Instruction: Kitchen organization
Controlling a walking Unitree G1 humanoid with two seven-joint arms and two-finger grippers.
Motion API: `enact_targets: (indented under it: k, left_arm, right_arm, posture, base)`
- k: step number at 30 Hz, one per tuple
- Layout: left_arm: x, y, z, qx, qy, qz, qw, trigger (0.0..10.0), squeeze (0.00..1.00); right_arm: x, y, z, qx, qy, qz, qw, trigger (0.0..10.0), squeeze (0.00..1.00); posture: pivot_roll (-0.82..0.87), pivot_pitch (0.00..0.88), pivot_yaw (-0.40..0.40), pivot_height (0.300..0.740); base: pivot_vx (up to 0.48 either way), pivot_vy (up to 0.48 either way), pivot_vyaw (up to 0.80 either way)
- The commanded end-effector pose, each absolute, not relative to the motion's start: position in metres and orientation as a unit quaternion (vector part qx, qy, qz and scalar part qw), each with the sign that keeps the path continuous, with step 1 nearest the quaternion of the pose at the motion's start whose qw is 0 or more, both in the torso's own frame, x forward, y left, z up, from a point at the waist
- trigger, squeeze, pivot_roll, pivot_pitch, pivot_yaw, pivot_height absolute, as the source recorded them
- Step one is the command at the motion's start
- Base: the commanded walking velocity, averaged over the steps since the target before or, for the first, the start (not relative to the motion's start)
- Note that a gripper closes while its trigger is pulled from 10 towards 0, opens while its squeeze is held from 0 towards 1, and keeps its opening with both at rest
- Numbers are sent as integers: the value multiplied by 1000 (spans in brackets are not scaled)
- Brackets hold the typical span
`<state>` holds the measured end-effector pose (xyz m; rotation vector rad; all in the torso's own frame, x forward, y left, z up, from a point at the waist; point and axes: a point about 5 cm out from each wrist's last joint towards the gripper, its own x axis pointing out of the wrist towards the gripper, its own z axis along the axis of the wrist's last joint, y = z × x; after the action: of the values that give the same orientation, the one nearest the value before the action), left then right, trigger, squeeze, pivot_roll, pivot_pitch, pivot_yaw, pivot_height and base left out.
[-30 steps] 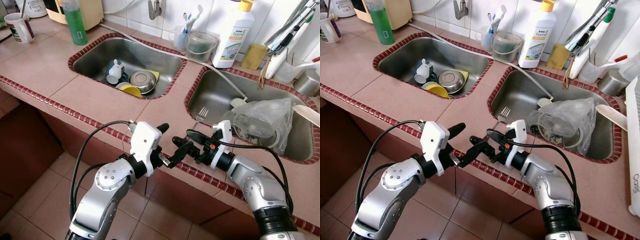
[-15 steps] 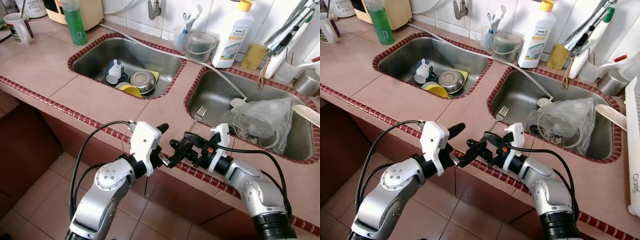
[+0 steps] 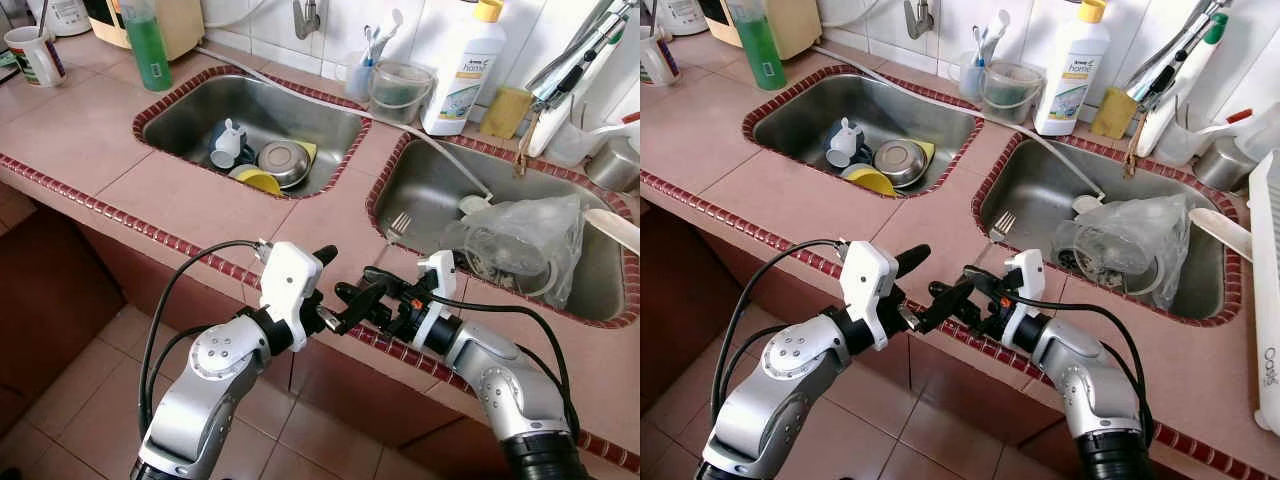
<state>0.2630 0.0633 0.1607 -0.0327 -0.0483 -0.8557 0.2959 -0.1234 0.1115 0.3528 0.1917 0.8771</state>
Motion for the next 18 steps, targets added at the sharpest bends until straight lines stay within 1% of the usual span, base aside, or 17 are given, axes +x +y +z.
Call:
enact_targets:
  k: [1, 11, 18]
  left_arm:
    - [262, 60, 162, -17, -24, -416, 909, 10000, 0]
    - [263, 60, 163, -19, -24, -417, 909, 10000, 0]
    - [263, 59, 162, -19, -23, -418, 908, 10000, 0]
  right_arm:
    - [283, -121, 81, 181, 173, 416, 874, 10000, 0]
    - [284, -120, 83, 179, 174, 421, 872, 10000, 0]
    - [290, -120, 85, 172, 173, 423, 872, 10000, 0]
  posture:
    - [-64, 186, -63, 740]
    - [-66, 185, -60, 740]
    - [-66, 184, -58, 740]
  base:
    - [0, 0, 0]
    - [0, 0, 0]
    - [0, 0, 0]
